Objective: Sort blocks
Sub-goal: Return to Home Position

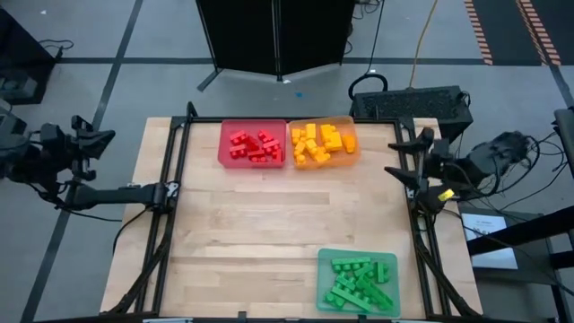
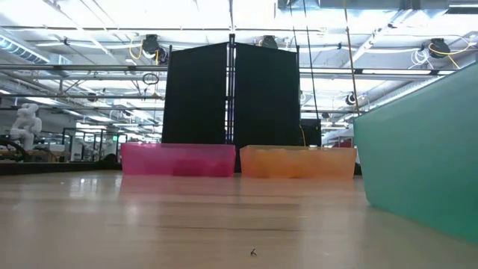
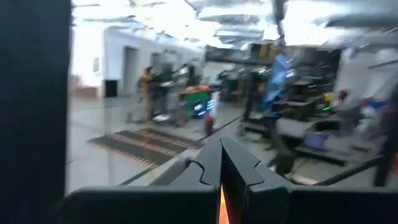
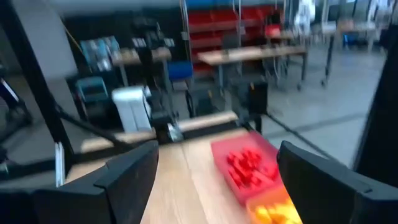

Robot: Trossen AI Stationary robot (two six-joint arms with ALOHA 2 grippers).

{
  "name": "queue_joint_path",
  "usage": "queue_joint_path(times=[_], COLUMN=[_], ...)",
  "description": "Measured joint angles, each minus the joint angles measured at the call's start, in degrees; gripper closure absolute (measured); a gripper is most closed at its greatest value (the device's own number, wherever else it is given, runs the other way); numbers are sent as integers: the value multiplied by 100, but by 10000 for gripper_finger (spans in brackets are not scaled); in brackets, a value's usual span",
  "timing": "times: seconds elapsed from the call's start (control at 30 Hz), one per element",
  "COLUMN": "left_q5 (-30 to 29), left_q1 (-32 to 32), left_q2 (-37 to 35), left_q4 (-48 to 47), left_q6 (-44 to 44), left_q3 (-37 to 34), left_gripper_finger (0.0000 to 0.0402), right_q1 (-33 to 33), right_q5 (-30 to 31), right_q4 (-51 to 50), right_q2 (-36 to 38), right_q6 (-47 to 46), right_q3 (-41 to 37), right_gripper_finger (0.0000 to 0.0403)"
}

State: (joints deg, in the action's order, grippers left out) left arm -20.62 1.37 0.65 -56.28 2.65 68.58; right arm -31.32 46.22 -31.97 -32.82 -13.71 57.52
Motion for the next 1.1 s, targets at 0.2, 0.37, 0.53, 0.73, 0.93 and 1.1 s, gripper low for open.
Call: queue_joint_path(times=[0.2, 0.37, 0.53, 0.73, 0.93, 1.1], left_q5=[-826, -26, 288, 846, 1334, 1741], left_q1=[0, 1, 0, 0, 0, 0], left_q2=[-29, -31, -33, -35, -37, -40], left_q4=[-859, -929, -813, -130, 883, 1273], left_q6=[567, 435, 605, 759, 975, 1051], left_q3=[-19, -224, -706, -1716, -2967, -3137], left_gripper_finger=[400, 400, 400, 400, 400, 400], right_q1=[-29, -33, -29, -29, -29, -29], right_q5=[-58, -612, -608, -770, -774, -735], right_q4=[2550, 4337, 6231, 7228, 7021, 6621], right_q2=[1272, 1824, 1910, 1874, 1791, 1778], right_q6=[753, 1336, 1784, 1633, 1715, 1192], right_q3=[-2299, -3708, -4912, -5679, -5672, -5672], right_gripper_finger=[85, 85, 85, 85, 85, 85])
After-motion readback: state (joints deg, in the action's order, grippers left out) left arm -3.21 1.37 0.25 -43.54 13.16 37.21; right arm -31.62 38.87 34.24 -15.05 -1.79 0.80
